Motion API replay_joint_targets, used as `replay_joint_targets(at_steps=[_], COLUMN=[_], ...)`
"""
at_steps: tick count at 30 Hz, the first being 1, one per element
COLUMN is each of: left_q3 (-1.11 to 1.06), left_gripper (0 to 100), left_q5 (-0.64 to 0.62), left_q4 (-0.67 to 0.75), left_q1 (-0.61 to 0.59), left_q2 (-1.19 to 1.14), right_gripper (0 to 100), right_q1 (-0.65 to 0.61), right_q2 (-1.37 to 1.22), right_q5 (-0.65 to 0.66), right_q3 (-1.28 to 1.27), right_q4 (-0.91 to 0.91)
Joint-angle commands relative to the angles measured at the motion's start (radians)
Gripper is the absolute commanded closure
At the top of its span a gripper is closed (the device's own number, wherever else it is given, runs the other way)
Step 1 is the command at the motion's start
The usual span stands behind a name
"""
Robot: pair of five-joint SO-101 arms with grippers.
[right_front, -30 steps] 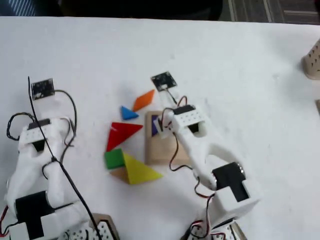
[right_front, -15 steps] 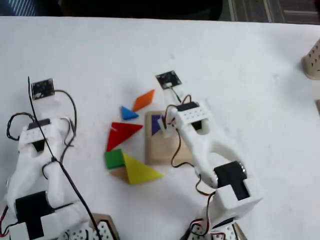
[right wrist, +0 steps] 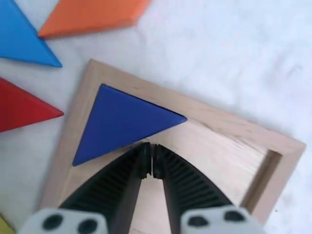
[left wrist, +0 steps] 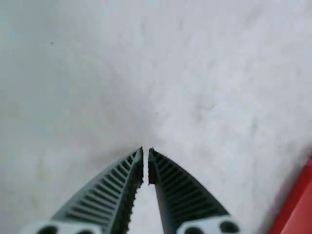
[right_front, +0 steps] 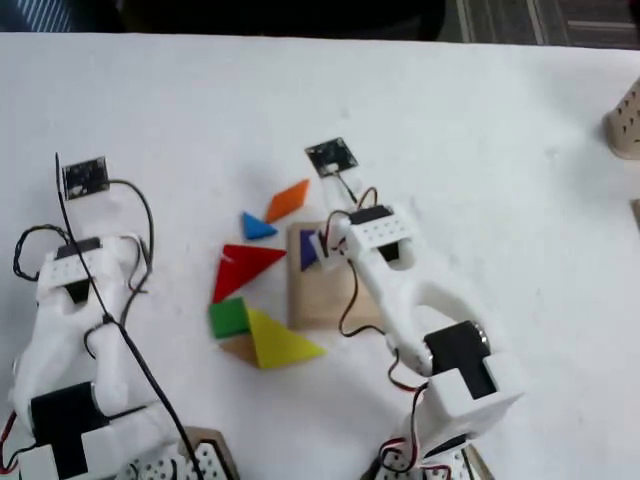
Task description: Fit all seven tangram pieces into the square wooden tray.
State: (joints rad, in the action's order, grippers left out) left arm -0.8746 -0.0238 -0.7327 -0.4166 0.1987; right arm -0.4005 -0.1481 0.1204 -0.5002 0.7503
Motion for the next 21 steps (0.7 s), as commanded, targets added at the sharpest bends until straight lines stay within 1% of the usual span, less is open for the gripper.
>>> replay_joint_targets(at_steps=[1,6,10,17,21], left_q3=[0.052,0.055,0.055,0.052,0.052], left_gripper=[96,96,96,96,96], left_q5=[0.011,0.011,0.011,0.011,0.011], left_q4=[0.025,0.025,0.025,0.025,0.025], left_q1=[-0.018,-0.018,-0.015,-0.012,-0.008], left_q2=[-0.002,-0.004,-0.004,-0.004,-0.004], right_gripper=[98.1,98.1,98.1,98.1,98.1], right_q1=[-0.004,0.033,0.105,0.229,0.320], right_q2=[0.062,0.137,0.239,0.473,0.599], right_q5=[0.000,0.000,0.000,0.003,0.083], right_q3=[0.029,-0.011,-0.081,-0.262,-0.374], right_q4=[0.045,0.099,0.143,0.151,0.145])
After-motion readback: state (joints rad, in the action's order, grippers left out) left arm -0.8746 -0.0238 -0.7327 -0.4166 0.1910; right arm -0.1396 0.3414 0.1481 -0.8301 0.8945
